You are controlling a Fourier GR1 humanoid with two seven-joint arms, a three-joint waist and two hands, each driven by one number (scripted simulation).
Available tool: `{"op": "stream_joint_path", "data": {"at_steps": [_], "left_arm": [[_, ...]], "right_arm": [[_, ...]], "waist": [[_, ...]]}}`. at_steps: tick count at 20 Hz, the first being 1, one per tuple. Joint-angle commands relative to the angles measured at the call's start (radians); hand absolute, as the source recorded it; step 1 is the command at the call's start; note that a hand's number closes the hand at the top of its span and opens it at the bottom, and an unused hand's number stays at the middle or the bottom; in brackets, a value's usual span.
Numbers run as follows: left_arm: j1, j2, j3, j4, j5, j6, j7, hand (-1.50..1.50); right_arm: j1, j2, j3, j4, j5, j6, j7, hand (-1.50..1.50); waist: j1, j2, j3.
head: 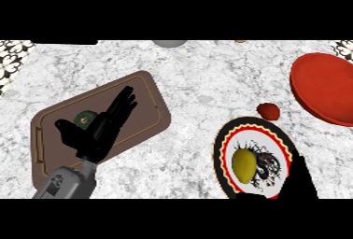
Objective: Pick the lemon from the plate and place it in the bowl
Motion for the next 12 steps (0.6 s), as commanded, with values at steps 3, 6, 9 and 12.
{"op": "stream_joint_path", "data": {"at_steps": [3, 6, 9, 12], "left_arm": [[0.028, -0.006, -0.007, -0.018, -0.015, 0.015, 0.002, 0.0], [0.024, -0.025, -0.003, -0.012, -0.008, 0.015, -0.006, 0.0], [0.031, -0.007, 0.015, -0.004, 0.001, -0.01, -0.014, 0.0], [0.063, -0.026, -0.028, -0.034, -0.033, 0.017, -0.009, 0.0]], "right_arm": [[-0.095, 0.011, -0.034, 0.026, -0.068, 0.144, 0.276, -1.5], [-0.117, 0.011, -0.075, 0.064, -0.113, 0.183, 0.276, -1.5], [-0.13, 0.011, -0.079, 0.086, -0.144, 0.183, 0.277, -1.5], [-0.136, 0.011, -0.078, 0.11, -0.162, 0.204, 0.277, -1.5]], "waist": [[-0.002, -0.001, 0.003], [-0.007, 0.0, 0.003], [-0.013, -0.003, 0.003], [-0.01, -0.007, 0.003]]}}
